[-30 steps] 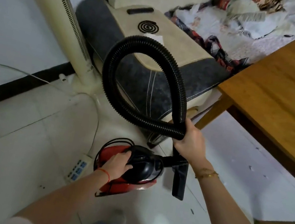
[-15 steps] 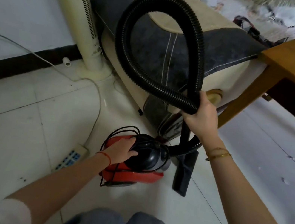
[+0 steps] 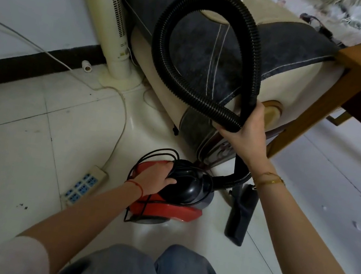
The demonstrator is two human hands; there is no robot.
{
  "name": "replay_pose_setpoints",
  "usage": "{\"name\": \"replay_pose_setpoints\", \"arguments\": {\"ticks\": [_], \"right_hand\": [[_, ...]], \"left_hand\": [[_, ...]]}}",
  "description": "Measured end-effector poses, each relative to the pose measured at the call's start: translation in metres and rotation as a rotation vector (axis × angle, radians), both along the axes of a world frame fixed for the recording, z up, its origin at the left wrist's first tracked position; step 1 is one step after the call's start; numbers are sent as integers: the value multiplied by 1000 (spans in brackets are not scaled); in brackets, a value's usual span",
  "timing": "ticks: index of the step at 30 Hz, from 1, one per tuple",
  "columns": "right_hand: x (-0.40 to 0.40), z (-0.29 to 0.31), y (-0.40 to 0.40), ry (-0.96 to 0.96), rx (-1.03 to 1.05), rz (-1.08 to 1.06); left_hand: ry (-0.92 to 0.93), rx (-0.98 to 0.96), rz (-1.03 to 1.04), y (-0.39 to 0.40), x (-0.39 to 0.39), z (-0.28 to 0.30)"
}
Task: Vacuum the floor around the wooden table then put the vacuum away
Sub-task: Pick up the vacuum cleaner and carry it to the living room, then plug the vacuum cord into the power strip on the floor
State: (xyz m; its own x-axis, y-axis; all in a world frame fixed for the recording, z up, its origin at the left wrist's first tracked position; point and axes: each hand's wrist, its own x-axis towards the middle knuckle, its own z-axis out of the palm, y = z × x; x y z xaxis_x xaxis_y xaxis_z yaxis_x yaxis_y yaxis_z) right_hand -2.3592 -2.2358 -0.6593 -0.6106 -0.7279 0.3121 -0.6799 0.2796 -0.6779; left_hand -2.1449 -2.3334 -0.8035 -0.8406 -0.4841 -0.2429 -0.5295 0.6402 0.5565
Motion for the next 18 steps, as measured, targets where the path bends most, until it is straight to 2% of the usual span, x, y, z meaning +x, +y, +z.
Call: {"name": "replay_pose_setpoints", "arguments": {"ticks": [11,15,18], "right_hand": [[10,-11,22,95,199,51],[27,-9,32,235,174,75],[47,-5,35,392,28,72]], "left_hand": [[168,-42,43,11,41,8],[193,-137,144,8,64,12],[103,-146,270,-4,89,7]]}}
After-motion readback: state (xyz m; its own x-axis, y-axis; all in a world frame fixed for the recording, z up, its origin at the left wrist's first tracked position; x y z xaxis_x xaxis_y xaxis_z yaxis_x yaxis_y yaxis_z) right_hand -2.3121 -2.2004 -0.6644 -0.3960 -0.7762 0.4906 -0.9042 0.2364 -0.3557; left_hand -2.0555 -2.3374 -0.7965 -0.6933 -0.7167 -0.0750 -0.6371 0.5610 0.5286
